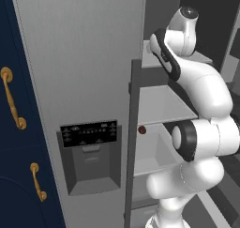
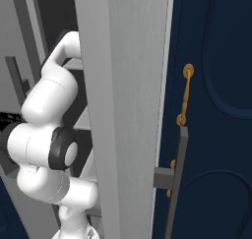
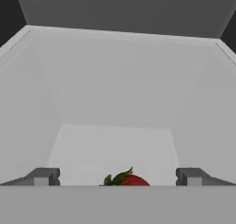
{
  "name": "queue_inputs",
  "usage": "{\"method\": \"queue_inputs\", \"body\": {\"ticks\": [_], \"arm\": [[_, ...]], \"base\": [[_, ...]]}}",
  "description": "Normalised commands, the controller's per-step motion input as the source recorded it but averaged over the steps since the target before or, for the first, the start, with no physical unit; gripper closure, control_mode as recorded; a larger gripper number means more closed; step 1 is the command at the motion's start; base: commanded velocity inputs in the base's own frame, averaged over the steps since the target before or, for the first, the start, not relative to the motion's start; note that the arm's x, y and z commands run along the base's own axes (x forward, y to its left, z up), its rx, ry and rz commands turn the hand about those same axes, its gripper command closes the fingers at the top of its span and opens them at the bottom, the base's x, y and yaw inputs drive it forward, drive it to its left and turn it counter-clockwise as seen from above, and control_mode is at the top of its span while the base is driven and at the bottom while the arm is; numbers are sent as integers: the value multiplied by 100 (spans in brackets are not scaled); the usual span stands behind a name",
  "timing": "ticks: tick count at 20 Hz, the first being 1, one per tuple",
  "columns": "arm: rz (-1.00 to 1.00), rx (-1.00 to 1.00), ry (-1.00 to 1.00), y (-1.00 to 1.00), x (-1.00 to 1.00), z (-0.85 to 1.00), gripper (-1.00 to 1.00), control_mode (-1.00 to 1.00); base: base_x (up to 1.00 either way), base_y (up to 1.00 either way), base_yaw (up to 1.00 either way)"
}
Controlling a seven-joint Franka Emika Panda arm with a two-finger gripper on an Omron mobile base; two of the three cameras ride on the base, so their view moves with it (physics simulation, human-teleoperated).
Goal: Take the strawberry from the fridge and place it on top of the pancake, located on the dining counter.
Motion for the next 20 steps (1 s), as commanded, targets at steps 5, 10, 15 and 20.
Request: {"method": "queue_inputs", "body": {"ticks": [5, 10, 15, 20], "arm": [[0, 0, 0, 0, -2, -25, -100, -100], [0, 0, -1, 0, -2, -24, -100, -100], [0, 0, -1, 0, 0, -24, 100, -100], [0, 0, -2, 0, -29, -7, 100, -100]], "base": [[0, 0, 0], [0, 0, 0], [0, 0, 0], [0, 0, 0]]}}
